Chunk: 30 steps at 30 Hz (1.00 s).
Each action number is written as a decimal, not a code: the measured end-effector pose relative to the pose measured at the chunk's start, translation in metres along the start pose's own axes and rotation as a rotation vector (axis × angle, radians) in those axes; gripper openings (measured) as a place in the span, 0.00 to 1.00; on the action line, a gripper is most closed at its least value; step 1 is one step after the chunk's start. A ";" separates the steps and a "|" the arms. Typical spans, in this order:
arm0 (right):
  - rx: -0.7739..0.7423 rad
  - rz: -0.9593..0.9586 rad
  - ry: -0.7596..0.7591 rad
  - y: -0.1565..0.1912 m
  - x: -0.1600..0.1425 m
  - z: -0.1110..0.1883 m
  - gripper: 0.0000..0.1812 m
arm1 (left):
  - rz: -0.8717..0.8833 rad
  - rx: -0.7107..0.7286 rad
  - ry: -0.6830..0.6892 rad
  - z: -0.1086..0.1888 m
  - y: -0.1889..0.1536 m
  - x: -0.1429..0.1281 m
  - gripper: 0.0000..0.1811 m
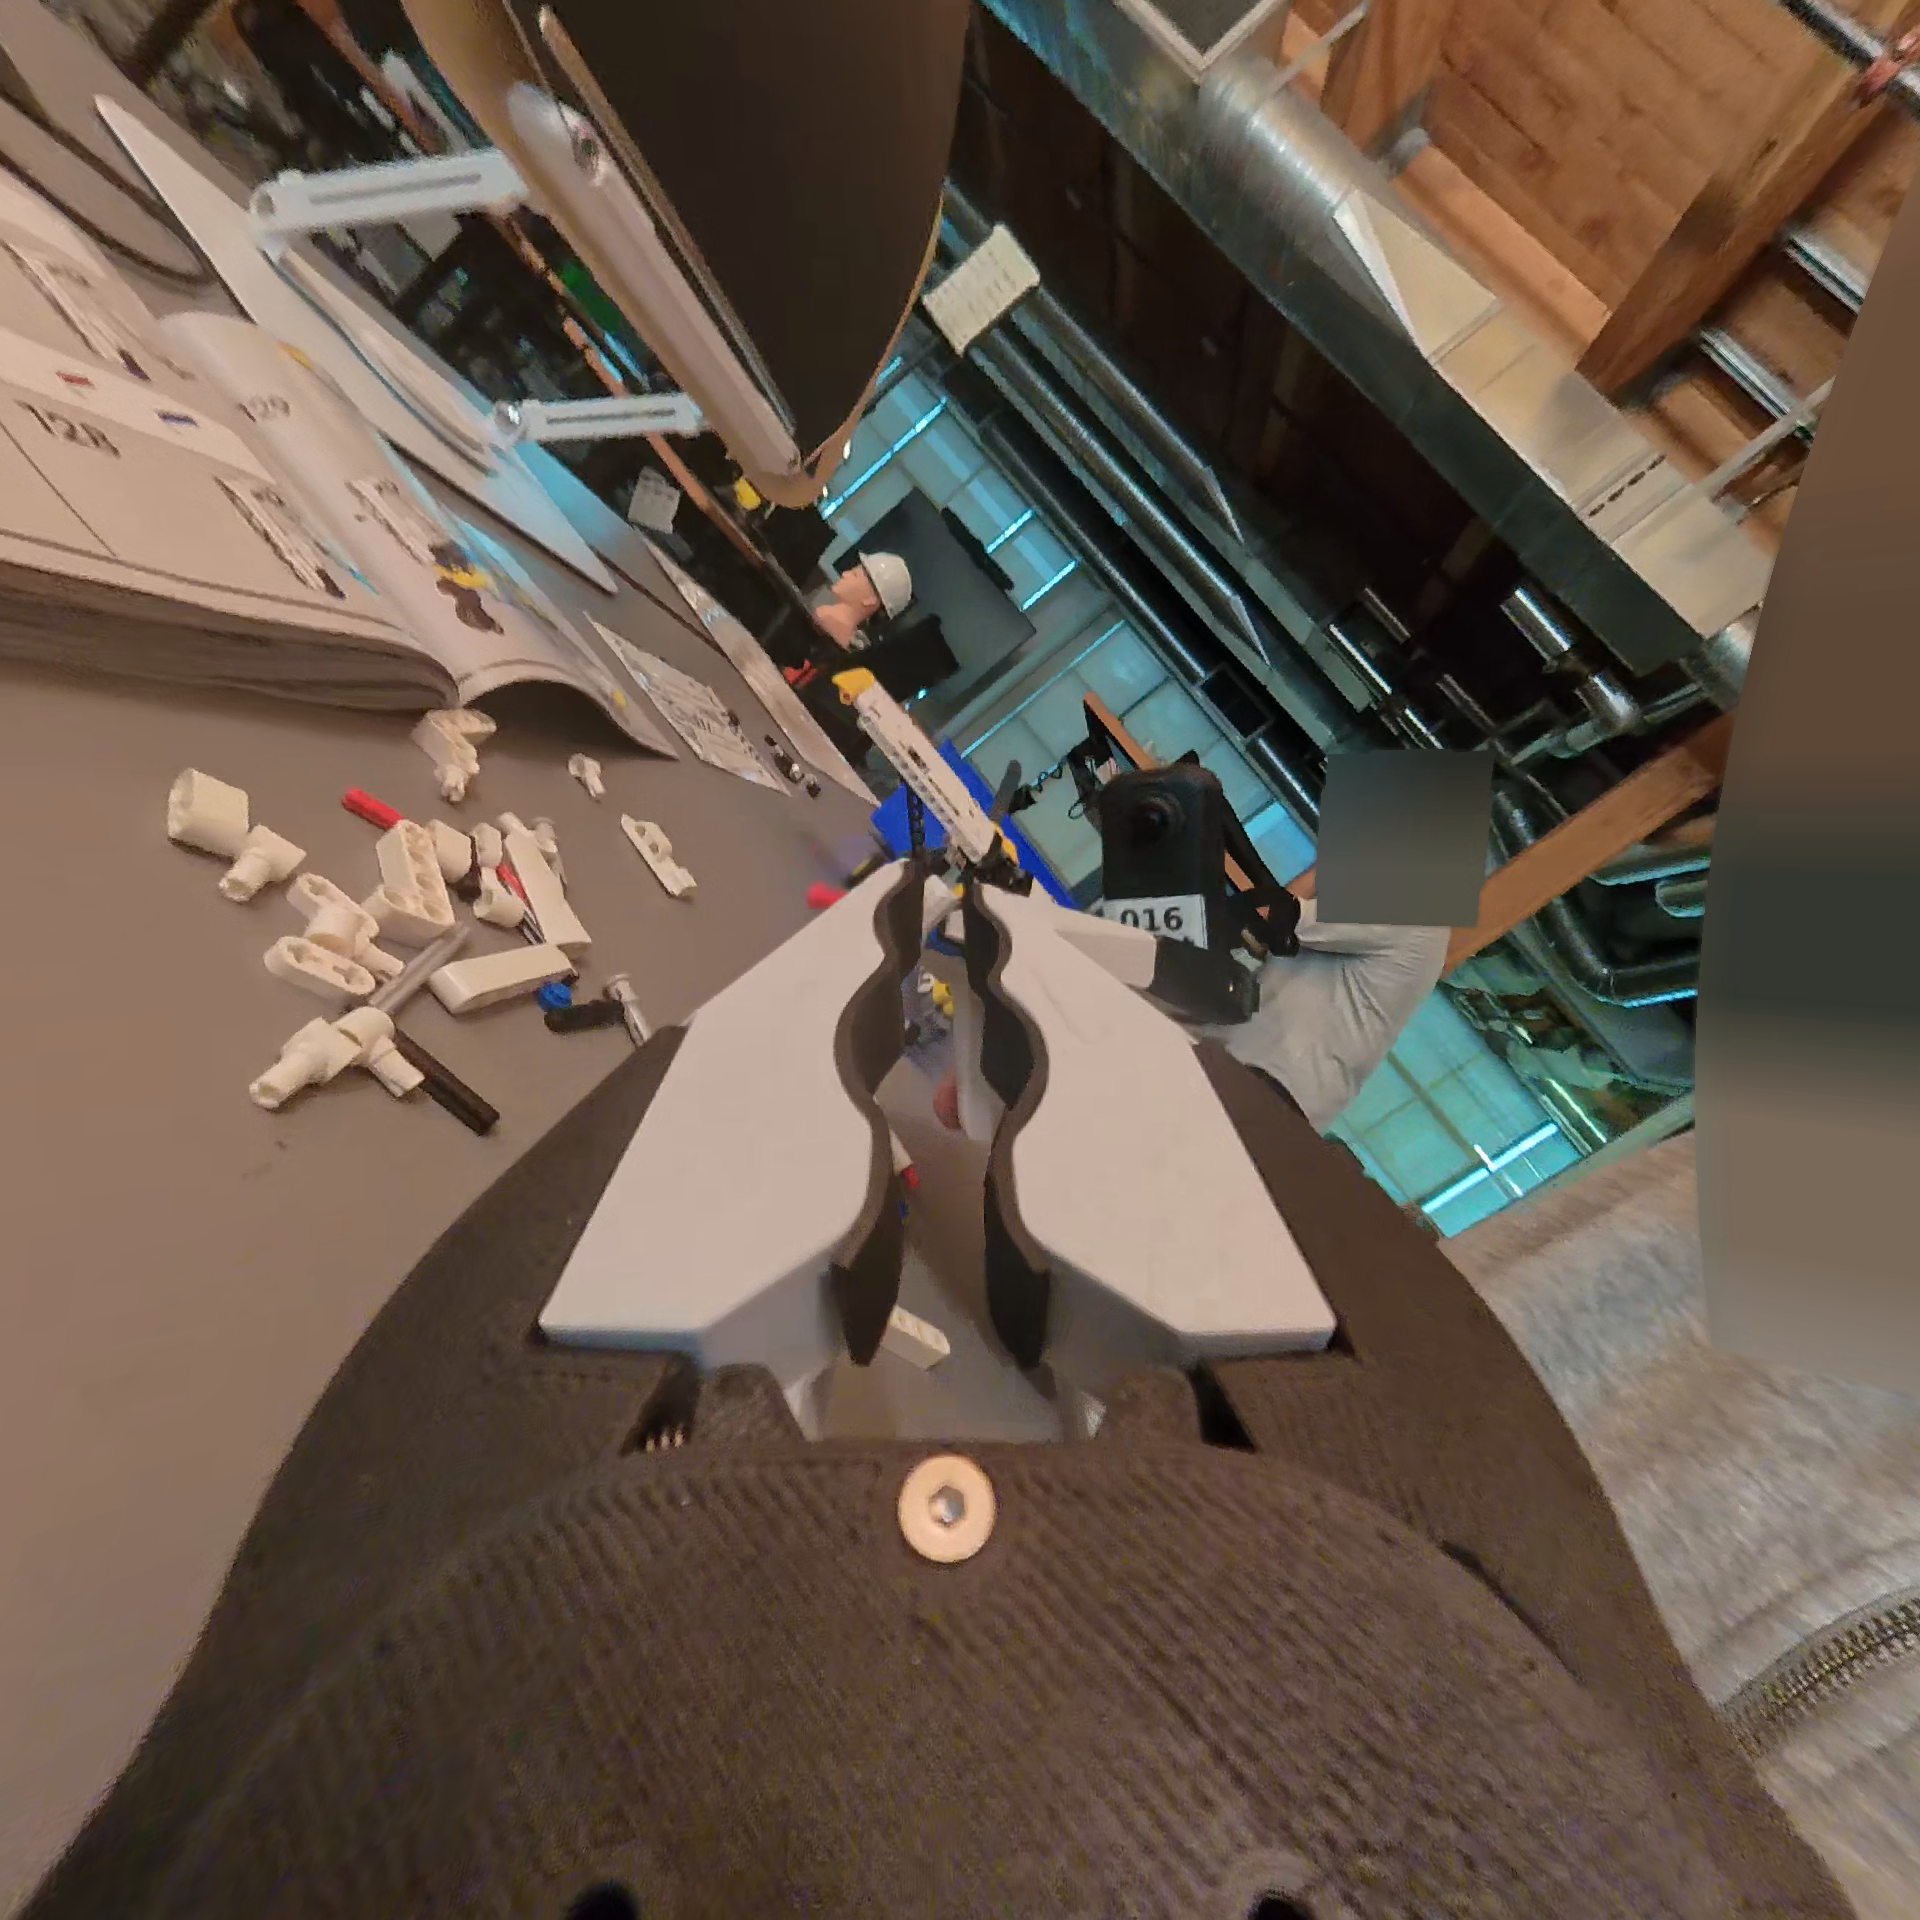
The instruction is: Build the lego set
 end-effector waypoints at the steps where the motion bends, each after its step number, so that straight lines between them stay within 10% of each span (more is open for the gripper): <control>1: -0.015 0.010 0.004 -0.002 0.001 0.002 0.02 | 0.007 -0.003 0.021 -0.001 0.000 -0.002 0.04; 19: -0.291 0.218 0.185 -0.025 0.010 0.063 0.02 | -0.082 0.006 0.229 -0.010 -0.006 -0.013 0.06; 30: -0.316 0.381 0.387 -0.013 -0.023 0.075 0.02 | -0.270 -0.057 0.649 -0.021 -0.025 -0.047 0.08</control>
Point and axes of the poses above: each gripper's, where its closed fingertips meet, z back along the fingers, x out of its top, y = z × x across the jaws, the point moved 7 cm from there along z, back along the fingers, and after that the axes turned 11 degrees about -z, right-handed, at the moved point
